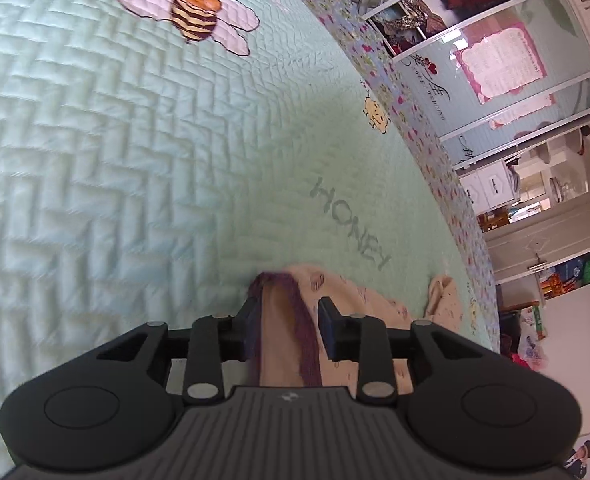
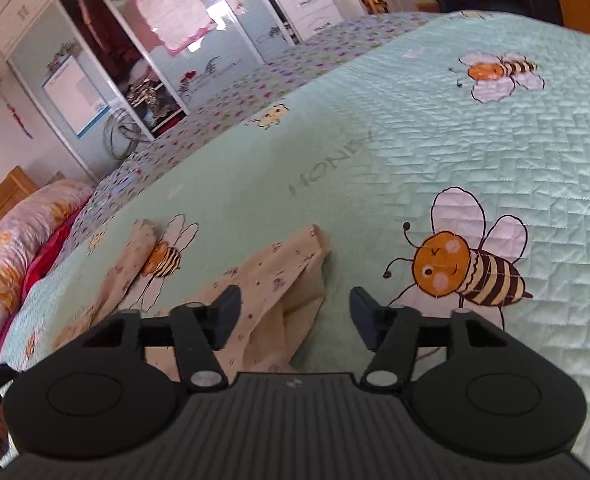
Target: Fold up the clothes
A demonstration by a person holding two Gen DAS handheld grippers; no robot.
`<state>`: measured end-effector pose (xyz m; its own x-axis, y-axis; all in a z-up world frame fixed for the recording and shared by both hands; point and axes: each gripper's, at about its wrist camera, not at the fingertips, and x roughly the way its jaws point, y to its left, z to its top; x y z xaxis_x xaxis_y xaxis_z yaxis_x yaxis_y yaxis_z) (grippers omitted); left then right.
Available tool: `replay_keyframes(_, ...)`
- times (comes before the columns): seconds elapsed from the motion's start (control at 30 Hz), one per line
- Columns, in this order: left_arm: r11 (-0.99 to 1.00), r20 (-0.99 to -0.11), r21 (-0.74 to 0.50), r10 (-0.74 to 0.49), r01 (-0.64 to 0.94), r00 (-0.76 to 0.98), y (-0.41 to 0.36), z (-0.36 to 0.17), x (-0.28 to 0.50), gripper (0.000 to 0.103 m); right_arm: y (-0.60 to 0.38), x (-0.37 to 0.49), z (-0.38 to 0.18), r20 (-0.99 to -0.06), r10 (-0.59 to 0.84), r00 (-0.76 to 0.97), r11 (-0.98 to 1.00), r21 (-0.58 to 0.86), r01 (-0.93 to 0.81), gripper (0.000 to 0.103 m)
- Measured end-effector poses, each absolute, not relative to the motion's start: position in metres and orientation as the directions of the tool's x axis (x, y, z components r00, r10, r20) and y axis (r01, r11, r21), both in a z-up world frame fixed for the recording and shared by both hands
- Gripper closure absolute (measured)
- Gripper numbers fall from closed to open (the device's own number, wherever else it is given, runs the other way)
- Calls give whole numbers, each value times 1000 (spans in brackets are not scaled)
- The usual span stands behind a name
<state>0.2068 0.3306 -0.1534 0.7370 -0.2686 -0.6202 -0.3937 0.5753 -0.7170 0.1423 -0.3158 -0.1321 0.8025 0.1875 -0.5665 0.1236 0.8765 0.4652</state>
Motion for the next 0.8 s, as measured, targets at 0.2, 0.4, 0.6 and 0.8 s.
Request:
replay_keyframes(0.2, 612, -617, -714, -320, -341, 719, 301, -139, 117, 70, -309, 161, -161, -709, 60, 703, 937, 283, 205, 101)
replay_keyframes(0.4, 655, -646, -679, -317, -333, 694, 276, -127, 11, 70, -355, 125, -134, -652, -102, 752, 820, 373, 434, 93)
replay_keyframes(0.6, 700, -678, -637, -311, -322, 666, 250, -114, -48, 67, -237, 121, -82, -524, 228, 821, 940, 337, -45, 39)
replay_keyframes(0.8, 719, -693, -628, -343, -298, 634, 227, -127, -54, 61, -70, 168, -56, -531, 568, 629, 799, 173, -576, 25)
